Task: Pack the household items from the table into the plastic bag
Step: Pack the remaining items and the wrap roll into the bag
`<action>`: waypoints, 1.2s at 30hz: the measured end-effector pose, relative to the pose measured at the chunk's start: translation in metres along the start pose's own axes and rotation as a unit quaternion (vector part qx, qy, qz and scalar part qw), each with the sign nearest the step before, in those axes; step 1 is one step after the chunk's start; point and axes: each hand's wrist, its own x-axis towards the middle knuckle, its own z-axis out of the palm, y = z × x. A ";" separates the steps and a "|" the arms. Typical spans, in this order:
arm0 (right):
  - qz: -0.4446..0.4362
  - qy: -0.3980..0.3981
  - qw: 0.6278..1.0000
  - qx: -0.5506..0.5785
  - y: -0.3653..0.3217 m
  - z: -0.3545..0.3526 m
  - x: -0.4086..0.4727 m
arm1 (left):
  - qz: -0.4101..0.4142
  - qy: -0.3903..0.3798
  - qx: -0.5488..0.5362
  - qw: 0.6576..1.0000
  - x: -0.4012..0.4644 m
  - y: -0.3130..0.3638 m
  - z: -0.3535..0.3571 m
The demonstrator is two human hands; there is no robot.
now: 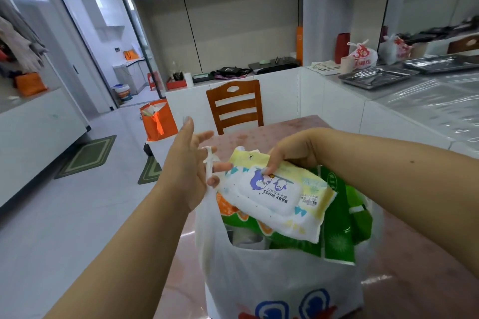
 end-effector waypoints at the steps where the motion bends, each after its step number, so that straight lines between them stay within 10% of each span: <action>1: 0.012 -0.002 1.000 -0.003 0.000 0.000 0.001 | 0.005 -0.005 -0.001 1.000 0.000 0.000 -0.001; 7: -0.037 0.218 0.940 -0.260 -0.007 0.031 0.019 | 0.032 -0.012 -0.016 0.999 -0.002 -0.004 -0.003; 12: -0.041 0.105 0.907 -0.406 0.002 0.054 0.030 | 0.040 -0.015 0.000 0.999 -0.001 -0.003 0.001; 20: -0.044 0.224 0.904 -0.362 0.018 0.047 0.004 | 0.003 -0.018 0.005 1.000 0.000 0.002 -0.008; 24: -0.023 0.169 0.866 -0.470 0.038 0.059 -0.014 | -0.022 -0.069 -0.016 0.997 -0.004 0.002 -0.013; 32: -0.060 0.143 0.906 -0.393 0.045 0.026 0.022 | -0.008 -0.105 -0.055 0.993 -0.004 0.001 -0.013; 36: -0.134 0.282 0.885 -0.346 0.034 0.020 -0.018 | -0.002 -0.090 -0.059 0.994 0.000 -0.003 -0.018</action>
